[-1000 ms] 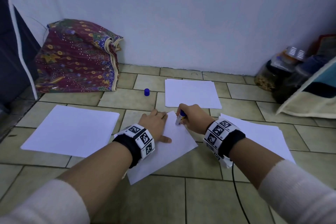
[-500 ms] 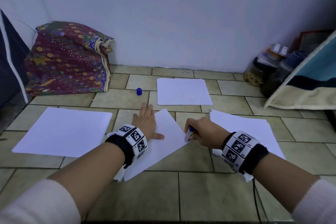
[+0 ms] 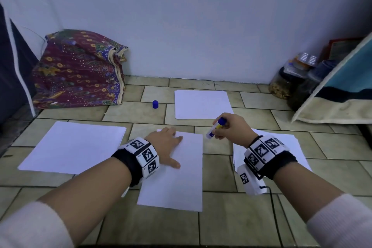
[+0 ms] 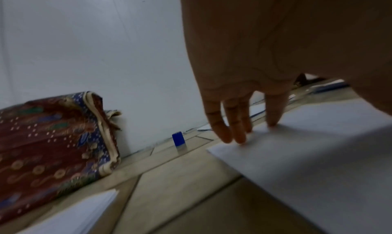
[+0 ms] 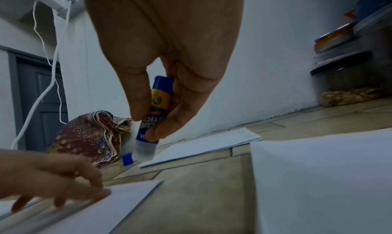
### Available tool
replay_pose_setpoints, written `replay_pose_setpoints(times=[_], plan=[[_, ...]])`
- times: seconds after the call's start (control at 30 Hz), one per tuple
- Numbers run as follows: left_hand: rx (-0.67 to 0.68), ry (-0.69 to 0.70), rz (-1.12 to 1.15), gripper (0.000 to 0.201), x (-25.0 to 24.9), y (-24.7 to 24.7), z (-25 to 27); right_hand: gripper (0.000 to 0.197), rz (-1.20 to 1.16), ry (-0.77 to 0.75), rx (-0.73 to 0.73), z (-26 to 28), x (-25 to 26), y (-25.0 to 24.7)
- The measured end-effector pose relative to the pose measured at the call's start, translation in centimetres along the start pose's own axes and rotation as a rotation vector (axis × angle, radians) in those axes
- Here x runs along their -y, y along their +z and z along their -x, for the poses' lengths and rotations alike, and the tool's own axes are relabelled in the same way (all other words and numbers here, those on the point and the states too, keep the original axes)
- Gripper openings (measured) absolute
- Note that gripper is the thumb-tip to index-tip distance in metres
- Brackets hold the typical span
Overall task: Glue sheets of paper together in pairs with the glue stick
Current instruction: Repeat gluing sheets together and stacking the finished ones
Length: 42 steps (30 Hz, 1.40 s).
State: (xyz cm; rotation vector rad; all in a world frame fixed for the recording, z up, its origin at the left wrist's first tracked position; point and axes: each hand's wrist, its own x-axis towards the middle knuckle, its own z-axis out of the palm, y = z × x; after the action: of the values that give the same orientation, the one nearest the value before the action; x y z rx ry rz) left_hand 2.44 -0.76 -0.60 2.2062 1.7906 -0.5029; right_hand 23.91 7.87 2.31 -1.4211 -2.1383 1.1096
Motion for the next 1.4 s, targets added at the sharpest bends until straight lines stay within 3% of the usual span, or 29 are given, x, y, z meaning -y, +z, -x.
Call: replay_pose_setpoints(times=[0.13, 0.23, 0.33, 0.43, 0.8, 1.03, 1.4], plan=[[-0.184, -0.079, 0.123, 0.089, -0.4, 0.8, 0.2, 0.015, -0.013, 0.015, -0.005, -1.2, 0.4, 1.7], [-0.133, -0.045, 0.183, 0.085, -0.6, 1.2, 0.2, 0.016, -0.031, 0.028, -0.048, -2.1, 0.8, 3.0], [-0.148, -0.124, 0.096, 0.074, -0.3, 1.2, -0.2, 0.016, -0.028, 0.037, -0.103, -3.1, 1.2, 4.0], [-0.169, -0.207, 0.102, 0.081, -0.2, 1.2, -0.5, 0.011, -0.032, 0.02, -0.128, -4.1, 1.6, 5.0], [-0.165, -0.254, 0.383, 0.09, 0.2, 2.5, -1.2, 0.016, 0.125, -0.141, 0.004, -6.5, 4.3, 8.0], [-0.166, -0.309, 0.449, 0.094, 0.1, 2.5, -1.3, 0.022, 0.416, -0.187, 0.177, -7.1, 6.4, 8.5], [-0.136, -0.286, 0.325, 0.095, -0.1, 1.8, -0.9, 0.017, 0.476, -0.288, 0.239, -2.4, 1.3, 4.4]])
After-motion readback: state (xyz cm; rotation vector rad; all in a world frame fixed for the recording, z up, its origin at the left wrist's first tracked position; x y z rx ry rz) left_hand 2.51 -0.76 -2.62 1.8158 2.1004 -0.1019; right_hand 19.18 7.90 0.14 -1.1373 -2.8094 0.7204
